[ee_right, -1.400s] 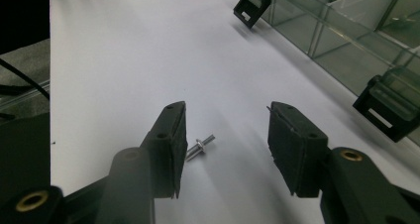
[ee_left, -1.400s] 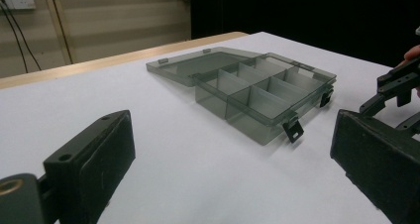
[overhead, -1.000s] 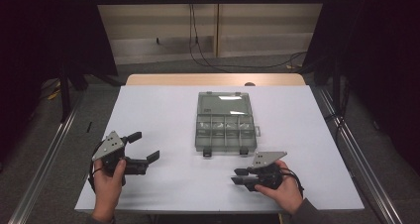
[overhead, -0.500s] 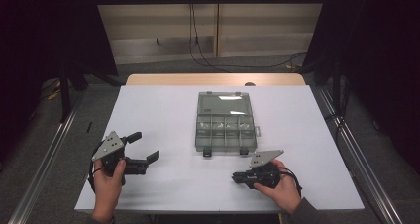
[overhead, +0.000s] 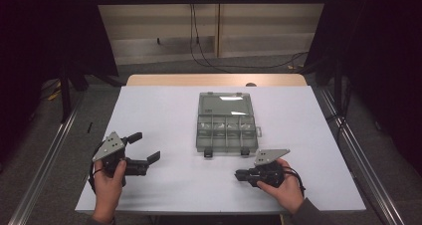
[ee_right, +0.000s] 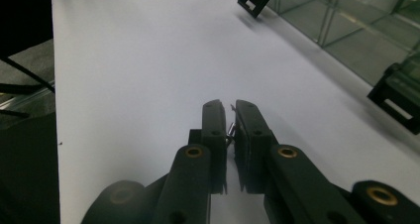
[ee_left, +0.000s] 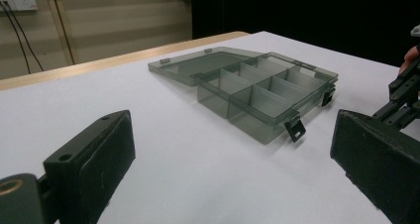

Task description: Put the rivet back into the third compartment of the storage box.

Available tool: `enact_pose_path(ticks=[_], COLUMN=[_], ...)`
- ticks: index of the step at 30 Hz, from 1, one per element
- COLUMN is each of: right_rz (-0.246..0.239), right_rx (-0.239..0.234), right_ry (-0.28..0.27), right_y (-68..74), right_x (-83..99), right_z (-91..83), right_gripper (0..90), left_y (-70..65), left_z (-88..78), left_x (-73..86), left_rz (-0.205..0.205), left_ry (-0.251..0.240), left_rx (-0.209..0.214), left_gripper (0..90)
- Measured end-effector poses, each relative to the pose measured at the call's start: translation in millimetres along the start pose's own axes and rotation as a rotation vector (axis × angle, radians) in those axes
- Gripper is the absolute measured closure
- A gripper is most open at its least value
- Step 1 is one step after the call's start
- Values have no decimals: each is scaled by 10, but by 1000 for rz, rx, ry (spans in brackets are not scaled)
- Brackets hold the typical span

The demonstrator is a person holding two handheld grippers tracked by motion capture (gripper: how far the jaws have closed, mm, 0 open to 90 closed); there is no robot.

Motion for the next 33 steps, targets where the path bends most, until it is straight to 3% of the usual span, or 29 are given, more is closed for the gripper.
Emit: enact_pose_path(ticks=[10, 33], right_rz=[27, 43], right_rx=[31, 69], right_ry=[-67, -145], right_y=[-69, -257], right_x=[-99, -288], right_z=[-71, -127], right_gripper=[847, 847], left_y=[-2, -6], left_z=[1, 10], left_x=[-1, 17], left_rz=[2, 2], left_ry=[1, 6], left_rx=[1, 9], left_gripper=[35, 35])
Point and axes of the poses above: each handheld gripper's, and its own axes: z roughly forward along the jaws, x roughly out of its underside, y roughly to its left, the point moved 8 cm from there along z, roughly forward along the jaws, and after that the axes turned 10 degrees about -y, right-handed, at the moved point
